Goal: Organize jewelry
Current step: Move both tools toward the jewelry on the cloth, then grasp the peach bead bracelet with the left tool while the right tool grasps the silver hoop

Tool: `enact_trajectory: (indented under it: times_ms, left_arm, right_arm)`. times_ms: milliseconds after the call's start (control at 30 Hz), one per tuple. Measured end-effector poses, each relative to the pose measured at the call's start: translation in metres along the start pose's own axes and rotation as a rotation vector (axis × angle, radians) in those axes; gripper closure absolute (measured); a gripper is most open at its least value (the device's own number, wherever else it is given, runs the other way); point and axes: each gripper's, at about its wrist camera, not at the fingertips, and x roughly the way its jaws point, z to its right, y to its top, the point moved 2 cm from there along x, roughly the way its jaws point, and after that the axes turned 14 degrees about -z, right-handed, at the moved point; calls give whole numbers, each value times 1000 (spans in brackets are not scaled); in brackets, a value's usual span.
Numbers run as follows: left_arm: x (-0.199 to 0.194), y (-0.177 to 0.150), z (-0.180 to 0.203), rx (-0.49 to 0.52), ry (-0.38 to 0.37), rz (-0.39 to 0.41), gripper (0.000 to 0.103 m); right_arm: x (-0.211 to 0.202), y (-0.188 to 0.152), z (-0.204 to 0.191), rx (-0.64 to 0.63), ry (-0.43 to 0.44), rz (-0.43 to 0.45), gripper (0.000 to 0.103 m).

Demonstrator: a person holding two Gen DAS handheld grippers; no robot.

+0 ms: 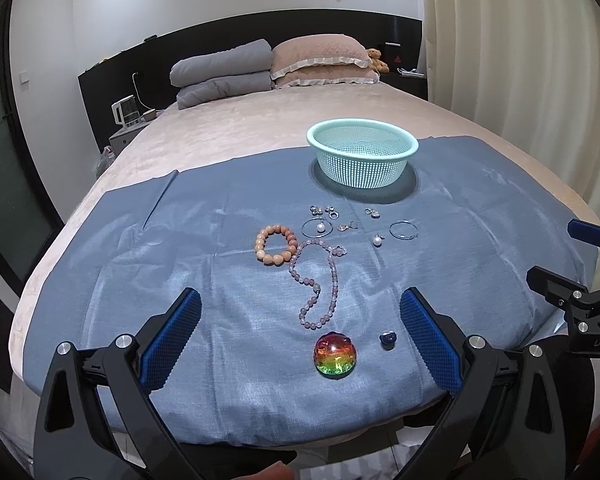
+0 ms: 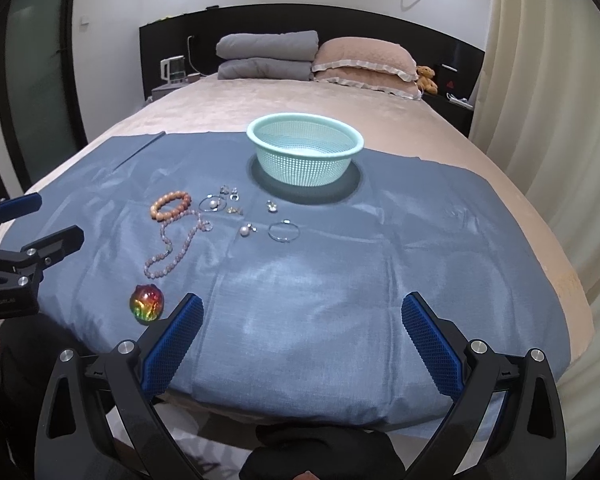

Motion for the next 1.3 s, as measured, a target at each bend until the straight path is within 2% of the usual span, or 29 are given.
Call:
enact_trajectory:
  times_ms: [333,700,1000,1133,1300]
  left_arm:
    - [16,10,-7,5,15,-9,6]
    - [52,46,-25,-6,17,-25,6]
    - [127,79,-46,-28,14,-137,6]
    - [160,85,-52,-27,7,-190,6]
    - [194,90,-52,5,-13,-244,6]
  right_arm:
    - [11,16,-6,-20,1,-1,8]
    - [47,55,3,1,33,-33,8]
    - [113,92,12,25,55,-98,8]
    - [140,102,8,-19,50,-125,8]
    - [170,109,3,-63,104,-160,8]
